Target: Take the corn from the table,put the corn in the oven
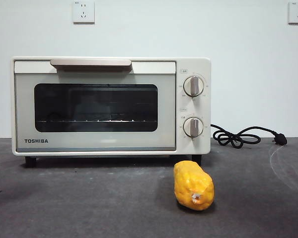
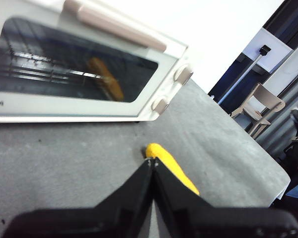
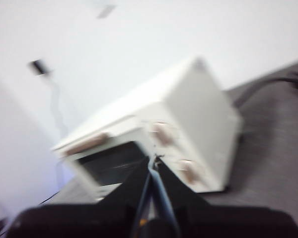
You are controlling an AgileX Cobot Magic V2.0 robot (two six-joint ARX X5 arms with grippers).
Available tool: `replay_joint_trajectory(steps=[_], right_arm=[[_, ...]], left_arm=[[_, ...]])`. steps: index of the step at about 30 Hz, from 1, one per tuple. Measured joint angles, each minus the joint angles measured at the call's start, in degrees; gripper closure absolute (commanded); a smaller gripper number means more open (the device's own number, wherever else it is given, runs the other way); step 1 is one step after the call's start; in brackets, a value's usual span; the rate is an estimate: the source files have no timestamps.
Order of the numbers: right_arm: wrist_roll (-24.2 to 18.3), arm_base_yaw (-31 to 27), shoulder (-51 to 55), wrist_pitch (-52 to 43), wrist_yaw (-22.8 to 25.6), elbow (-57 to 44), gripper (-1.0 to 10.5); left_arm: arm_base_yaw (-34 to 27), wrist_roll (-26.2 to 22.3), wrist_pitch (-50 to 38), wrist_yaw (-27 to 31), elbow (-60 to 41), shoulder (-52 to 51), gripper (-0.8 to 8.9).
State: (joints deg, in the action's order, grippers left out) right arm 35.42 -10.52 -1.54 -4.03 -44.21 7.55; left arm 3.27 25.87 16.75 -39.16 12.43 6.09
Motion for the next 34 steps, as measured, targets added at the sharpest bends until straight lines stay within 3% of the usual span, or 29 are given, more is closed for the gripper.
replay_joint_trajectory(steps=[10,16,20,23,26,28,34], right_arm=[[0.74,0.00,-10.47,5.16,-16.72,13.68,9.5],[-4.42,0.00,-19.58,15.34,-20.98,23.52,9.4],[-11.02,1.95,-26.75,25.16,-20.92,30.95,9.3],[-18.05,6.97,-32.52,35.78,-13.57,37.42,7.8],[-23.87,15.30,-37.77,43.58,-0.61,41.99,7.8],[-24.96,19.98,-40.17,43.95,4.61,42.91,7.7],[-24.50,34.95,-48.28,42.10,20.52,43.67,4.8]], left_arm=[[0.00,-8.96,15.72,0.15,16.31,15.30,8.19],[0.00,-15.41,20.33,0.17,25.70,25.66,8.19],[0.00,-18.99,22.25,0.20,32.74,31.80,8.19],[0.00,-20.55,22.88,0.22,37.09,34.42,8.19],[0.00,-20.96,22.84,0.20,39.01,35.26,8.19],[0.00,-20.98,23.08,0.20,39.01,35.30,8.19],[0.00,-21.59,23.12,0.22,39.01,35.36,8.19]])
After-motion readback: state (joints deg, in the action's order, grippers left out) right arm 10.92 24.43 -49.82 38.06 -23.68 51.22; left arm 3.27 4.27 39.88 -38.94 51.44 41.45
